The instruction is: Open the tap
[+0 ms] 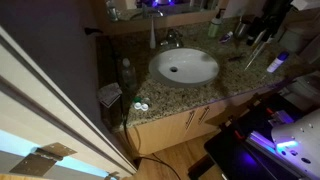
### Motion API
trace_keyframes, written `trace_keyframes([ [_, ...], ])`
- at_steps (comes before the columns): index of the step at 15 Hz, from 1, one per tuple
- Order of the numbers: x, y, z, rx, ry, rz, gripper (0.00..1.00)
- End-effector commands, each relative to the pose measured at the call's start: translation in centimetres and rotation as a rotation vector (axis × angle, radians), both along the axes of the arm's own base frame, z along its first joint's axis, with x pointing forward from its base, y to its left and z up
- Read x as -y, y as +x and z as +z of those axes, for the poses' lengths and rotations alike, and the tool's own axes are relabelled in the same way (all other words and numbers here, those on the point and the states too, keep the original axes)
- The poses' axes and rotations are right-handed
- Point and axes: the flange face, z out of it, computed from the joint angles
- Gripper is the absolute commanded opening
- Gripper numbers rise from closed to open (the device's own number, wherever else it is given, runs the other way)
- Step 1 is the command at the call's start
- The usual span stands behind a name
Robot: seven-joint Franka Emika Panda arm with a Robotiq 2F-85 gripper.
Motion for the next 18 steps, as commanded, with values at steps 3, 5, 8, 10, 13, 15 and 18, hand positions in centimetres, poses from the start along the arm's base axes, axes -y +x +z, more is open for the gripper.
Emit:
trace_keyframes([
  [3, -0.3, 0.8, -1.7, -0.062, -0.041, -0.028, 1.00],
  [5, -3.5, 3.1, -2.7, -0.063, 0.013, 0.004, 1.00],
  [8, -9.9, 7.2, -2.6, -0.022, 0.057, 0.055, 1.00],
  [10, -13.8, 10.1, -1.7, 0.009, 0.059, 0.038, 1.00],
  [13, -12.8, 7.7, -2.0, 0.006, 0.039, 0.055, 1.00],
  [15, -12.1, 7.5, -2.0, 0.004, 0.040, 0.043, 1.00],
  [18, -12.5, 12.0, -3.4, 0.115, 0.037, -0.055, 1.00],
])
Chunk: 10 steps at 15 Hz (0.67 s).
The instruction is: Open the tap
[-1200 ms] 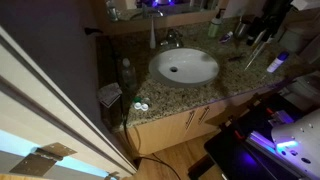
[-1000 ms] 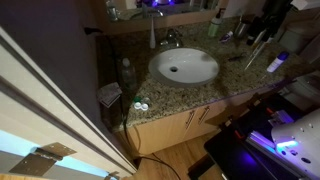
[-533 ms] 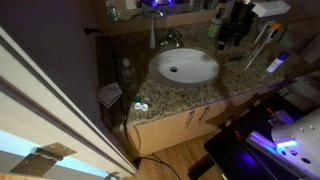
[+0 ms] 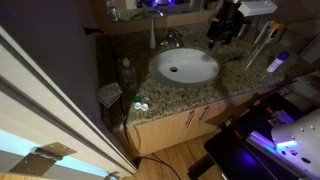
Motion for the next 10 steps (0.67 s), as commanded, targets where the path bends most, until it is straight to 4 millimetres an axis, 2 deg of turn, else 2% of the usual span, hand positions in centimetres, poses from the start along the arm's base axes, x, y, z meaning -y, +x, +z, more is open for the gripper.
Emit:
trace_keyframes([
  [1, -1.0, 6.0, -0.8, 0.150, 0.012, -0.087, 1.00],
  [3, -1.6, 9.5, -0.1, 0.250, -0.002, -0.118, 1.00],
  [5, -1.9, 11.9, 0.6, 0.270, -0.006, -0.169, 1.00],
  [6, -1.6, 9.0, 0.5, 0.256, -0.004, -0.135, 1.00],
  [7, -1.7, 9.9, 0.5, 0.260, -0.002, -0.143, 1.00],
  [10, -1.7, 9.8, 0.4, 0.257, -0.003, -0.142, 1.00],
])
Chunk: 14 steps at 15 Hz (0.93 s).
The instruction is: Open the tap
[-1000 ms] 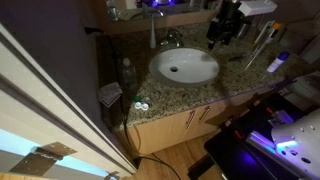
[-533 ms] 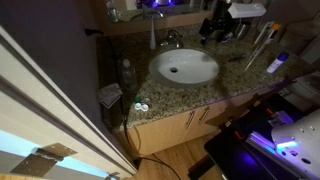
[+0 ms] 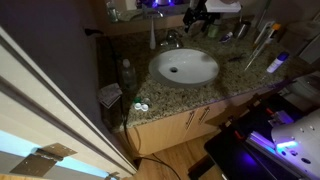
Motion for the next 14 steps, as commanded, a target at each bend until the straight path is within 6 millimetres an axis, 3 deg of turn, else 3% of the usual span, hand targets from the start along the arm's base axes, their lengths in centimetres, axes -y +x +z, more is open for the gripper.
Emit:
trace_keyframes([
  [1, 0.6, 1.2, -1.5, -0.034, -0.022, -0.014, 1.00],
  [5, 1.2, 6.7, -3.9, 0.028, -0.030, -0.064, 1.00],
  [9, -0.8, 11.4, -5.1, 0.049, -0.044, -0.038, 1.00],
  [10, -1.3, 11.9, -5.0, 0.058, -0.030, -0.026, 1.00],
  [11, -0.2, 9.9, -4.9, 0.048, -0.028, -0.041, 1.00],
  [14, -1.5, 11.5, -5.2, 0.062, -0.023, -0.027, 1.00],
])
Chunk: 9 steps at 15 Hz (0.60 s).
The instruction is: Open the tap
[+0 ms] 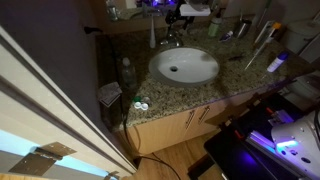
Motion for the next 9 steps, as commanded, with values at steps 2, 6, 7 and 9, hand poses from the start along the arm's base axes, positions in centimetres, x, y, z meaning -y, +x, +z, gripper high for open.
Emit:
trace_keyframes([
  [2, 0.2, 0.4, -0.6, 0.002, -0.006, -0.001, 1.00],
  [6, 0.1, 2.3, -2.5, 0.044, 0.002, -0.014, 1.00],
  [7, 0.2, 2.8, -2.8, 0.046, 0.008, -0.026, 1.00],
  [9, 0.9, 3.6, -3.5, 0.049, -0.006, -0.062, 1.00],
])
